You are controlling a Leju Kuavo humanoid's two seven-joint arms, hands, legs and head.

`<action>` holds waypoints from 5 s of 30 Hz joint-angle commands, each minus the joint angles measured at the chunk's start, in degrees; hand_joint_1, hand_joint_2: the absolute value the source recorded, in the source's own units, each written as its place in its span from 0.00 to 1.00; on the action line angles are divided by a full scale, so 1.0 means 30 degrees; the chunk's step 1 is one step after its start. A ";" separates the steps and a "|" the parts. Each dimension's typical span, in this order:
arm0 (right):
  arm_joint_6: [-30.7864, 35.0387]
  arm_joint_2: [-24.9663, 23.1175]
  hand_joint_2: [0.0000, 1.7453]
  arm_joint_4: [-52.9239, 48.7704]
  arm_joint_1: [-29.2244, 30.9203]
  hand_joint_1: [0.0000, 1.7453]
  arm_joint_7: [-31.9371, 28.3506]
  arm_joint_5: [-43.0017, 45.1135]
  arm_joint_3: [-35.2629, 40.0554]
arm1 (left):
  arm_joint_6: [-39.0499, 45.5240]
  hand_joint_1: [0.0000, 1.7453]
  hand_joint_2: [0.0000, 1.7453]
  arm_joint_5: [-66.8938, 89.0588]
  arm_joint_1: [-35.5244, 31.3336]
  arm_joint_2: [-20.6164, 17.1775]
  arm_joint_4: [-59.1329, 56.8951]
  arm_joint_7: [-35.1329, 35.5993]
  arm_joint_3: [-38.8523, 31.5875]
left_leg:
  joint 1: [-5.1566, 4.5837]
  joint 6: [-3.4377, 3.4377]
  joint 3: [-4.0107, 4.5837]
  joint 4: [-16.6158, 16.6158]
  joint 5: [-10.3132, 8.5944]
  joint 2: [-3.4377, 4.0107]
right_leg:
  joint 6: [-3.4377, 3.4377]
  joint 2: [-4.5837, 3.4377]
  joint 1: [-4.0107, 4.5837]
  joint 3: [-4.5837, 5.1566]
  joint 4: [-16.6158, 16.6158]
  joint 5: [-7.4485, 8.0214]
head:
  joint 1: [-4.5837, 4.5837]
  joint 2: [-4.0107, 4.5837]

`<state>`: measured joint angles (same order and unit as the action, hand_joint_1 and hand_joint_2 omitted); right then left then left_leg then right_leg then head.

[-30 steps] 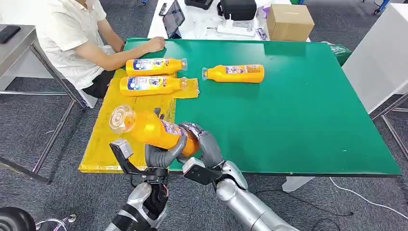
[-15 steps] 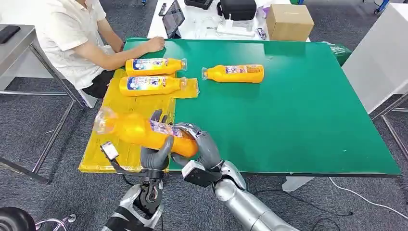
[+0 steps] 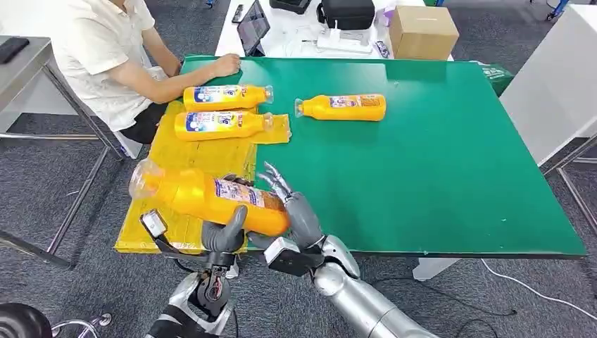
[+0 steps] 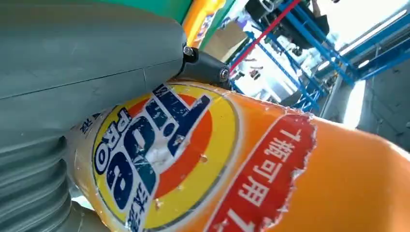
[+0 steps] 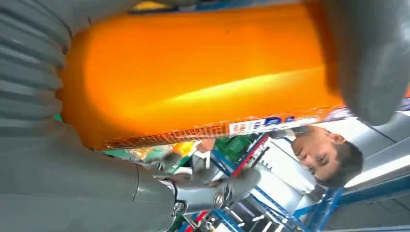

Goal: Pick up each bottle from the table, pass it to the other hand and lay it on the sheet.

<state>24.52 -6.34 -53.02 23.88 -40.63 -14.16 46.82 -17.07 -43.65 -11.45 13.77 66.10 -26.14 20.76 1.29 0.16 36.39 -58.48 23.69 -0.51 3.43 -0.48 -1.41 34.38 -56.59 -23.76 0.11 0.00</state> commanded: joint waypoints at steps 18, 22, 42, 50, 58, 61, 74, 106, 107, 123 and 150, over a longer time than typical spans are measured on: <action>0.5159 -0.0878 0.00 -0.8459 -0.5052 0.00 0.0211 -0.7752 -0.6549 | 1.9024 1.00 1.00 1.9151 -0.3610 -0.1541 -0.5707 -0.1911 -0.2687 | 0.0008 -0.0021 -0.0050 0.0002 0.0038 0.0031 | -0.0065 -0.0006 0.0023 -0.0040 -0.0012 -0.0031 | 0.0000 0.0000; 0.5159 -0.0878 0.00 -0.8459 -0.5052 0.00 0.0211 -0.7752 -0.6549 | 1.9024 1.00 1.00 1.9151 -0.3610 -0.1541 -0.5707 -0.1911 -0.2687 | 0.0012 -0.0024 -0.0021 0.0008 0.0016 0.0004 | -0.0044 0.0004 0.0016 -0.0032 0.0007 -0.0018 | 0.0007 0.0000; 0.5159 -0.0567 0.00 -0.8810 -0.4474 0.00 0.0724 -0.4955 -0.5011 | 1.4356 0.18 1.00 3.4693 -0.9532 -0.3048 -1.5542 0.8744 -0.2936 | 0.0032 0.0004 -0.0097 0.0032 0.0006 0.0032 | -0.0067 -0.0021 0.0038 -0.0119 0.0022 -0.0015 | 0.0014 0.0000; 0.5159 -0.1341 0.00 -0.7520 -0.4716 0.00 0.0211 -0.5012 -0.5106 | 1.3585 0.02 1.00 3.4584 -0.9354 -0.3165 -1.5301 0.8890 -0.2569 | 0.0034 0.0011 -0.0088 0.0035 -0.0001 0.0045 | -0.0057 -0.0037 0.0039 -0.0095 0.0024 -0.0001 | 0.0015 0.0000; 0.5159 -0.0978 0.00 -0.5925 -0.4435 0.00 0.0211 -0.4264 -0.5197 | 1.1753 0.00 1.00 3.4851 -0.9341 -0.3014 -1.5034 0.8227 -0.1436 | 0.0034 0.0012 -0.0081 0.0034 -0.0014 0.0002 | -0.0042 0.0000 0.0035 -0.0111 0.0025 0.0000 | 0.0022 0.0000; 0.5159 -0.0896 0.00 -0.5734 -0.4539 0.00 0.0211 -0.4166 -0.5516 | 1.1654 0.00 1.00 3.4997 -0.9117 -0.2859 -1.4443 0.7736 -0.1171 | 0.0029 0.0003 -0.0118 0.0042 -0.0005 0.0023 | -0.0055 -0.0020 0.0034 -0.0146 0.0032 0.0000 | 0.0015 0.0000; 0.5159 -0.0525 0.00 -0.6122 -0.5547 0.00 0.0211 -0.4200 -0.6564 | 0.8542 0.00 1.00 3.1241 -0.3940 -0.3922 -0.5281 0.3270 0.0178 | 0.0014 0.0009 -0.0135 0.0049 0.0004 0.0030 | -0.0048 -0.0028 0.0019 -0.0149 0.0031 -0.0012 | 0.0015 0.0000; 0.5159 0.1631 1.00 -0.0667 -0.3489 0.00 0.3250 -1.9095 -1.5239 | 1.2976 0.00 1.00 1.7092 0.3064 -0.1916 0.6402 -0.1131 -0.0623 | 0.0015 0.0000 -0.0076 0.0033 -0.0002 -0.0003 | -0.0040 0.0010 0.0020 -0.0103 0.0035 -0.0007 | 0.0000 0.0000; 0.5159 0.1846 1.00 -0.0253 -0.3250 0.00 0.3585 -1.9323 -1.5371 | 1.2543 0.00 1.00 1.5995 0.3175 -0.1767 0.6648 -0.0682 -0.0763 | 0.0019 -0.0021 -0.0096 0.0027 0.0009 0.0011 | -0.0043 0.0004 0.0030 -0.0130 0.0055 -0.0002 | 0.0007 0.0000; 0.5017 0.3312 1.00 0.6579 0.0521 0.00 0.7059 -2.1014 -1.2094 | 1.3125 0.00 1.00 1.2480 0.2989 -0.2053 0.6291 -0.0192 -0.0744 | 0.0017 -0.0012 -0.0106 0.0021 0.0018 0.0019 | -0.0055 0.0003 0.0030 -0.0130 0.0030 -0.0016 | 0.0007 0.0000; -0.4176 0.4892 1.00 0.6869 0.3988 0.00 0.8382 -1.7009 -0.7260 | 1.2388 0.00 1.00 1.2900 0.2922 -0.2373 0.6358 0.1318 -0.0107 | 0.0006 0.0005 -0.0077 0.0008 -0.0015 0.0006 | -0.0045 0.0011 0.0012 -0.0081 -0.0002 0.0006 | 0.0015 0.0000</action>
<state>21.59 5.14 -32.61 31.53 -14.77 -70.14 17.68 21.42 -5.73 -1.36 8.04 87.19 -24.07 19.23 1.35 0.25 36.22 -58.47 23.63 -0.53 3.41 -0.47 -1.36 34.17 -56.59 -23.72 0.15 0.00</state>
